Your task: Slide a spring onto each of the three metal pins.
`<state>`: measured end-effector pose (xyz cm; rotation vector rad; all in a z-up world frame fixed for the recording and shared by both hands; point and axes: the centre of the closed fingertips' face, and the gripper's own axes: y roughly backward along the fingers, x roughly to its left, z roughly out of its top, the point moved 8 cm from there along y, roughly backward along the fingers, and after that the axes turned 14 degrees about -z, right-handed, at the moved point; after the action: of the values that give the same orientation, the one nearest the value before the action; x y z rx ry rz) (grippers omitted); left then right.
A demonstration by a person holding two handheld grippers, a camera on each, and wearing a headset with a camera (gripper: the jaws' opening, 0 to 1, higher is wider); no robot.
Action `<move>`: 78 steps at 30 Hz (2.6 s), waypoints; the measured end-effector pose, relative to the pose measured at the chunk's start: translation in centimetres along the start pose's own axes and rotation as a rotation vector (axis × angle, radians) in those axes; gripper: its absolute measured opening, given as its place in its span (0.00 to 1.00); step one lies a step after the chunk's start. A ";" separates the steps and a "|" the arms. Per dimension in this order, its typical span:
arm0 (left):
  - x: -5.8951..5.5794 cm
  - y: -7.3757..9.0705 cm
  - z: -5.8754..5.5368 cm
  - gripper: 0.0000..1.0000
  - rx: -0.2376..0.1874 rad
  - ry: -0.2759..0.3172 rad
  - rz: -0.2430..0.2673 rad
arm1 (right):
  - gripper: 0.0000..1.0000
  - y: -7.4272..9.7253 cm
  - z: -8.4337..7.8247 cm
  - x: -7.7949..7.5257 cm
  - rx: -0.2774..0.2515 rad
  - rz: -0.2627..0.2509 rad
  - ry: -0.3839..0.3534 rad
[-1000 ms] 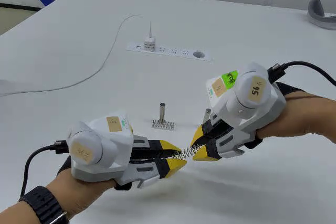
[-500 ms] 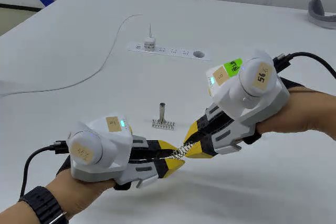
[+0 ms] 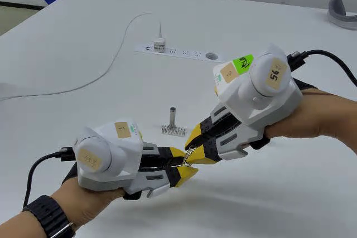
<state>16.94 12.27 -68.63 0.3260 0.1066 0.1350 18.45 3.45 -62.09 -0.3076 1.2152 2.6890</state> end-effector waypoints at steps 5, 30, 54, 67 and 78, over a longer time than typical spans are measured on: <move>0.0 -0.1 0.0 0.10 -0.002 -0.002 0.001 | 0.12 -0.1 0.1 0.0 -0.001 -0.002 -0.008; 0.2 0.2 -0.1 0.10 -0.024 0.021 0.019 | 0.12 -0.1 0.1 -0.1 -0.029 -0.028 -0.056; 0.5 0.3 0.1 0.11 -0.030 0.011 0.048 | 0.12 -0.2 -0.2 -0.6 -0.049 -0.074 -0.115; 1.4 1.8 -0.3 0.19 -0.045 0.039 0.109 | 0.12 1.3 -1.2 -2.2 -0.070 -0.168 -0.179; 2.5 3.6 -1.0 0.26 -0.057 0.074 0.178 | 0.12 3.2 -2.5 -4.0 -0.084 -0.269 -0.245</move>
<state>18.90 16.36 -68.59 0.2735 0.1463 0.3255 21.82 -0.79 -60.37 -0.1352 0.9216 2.4623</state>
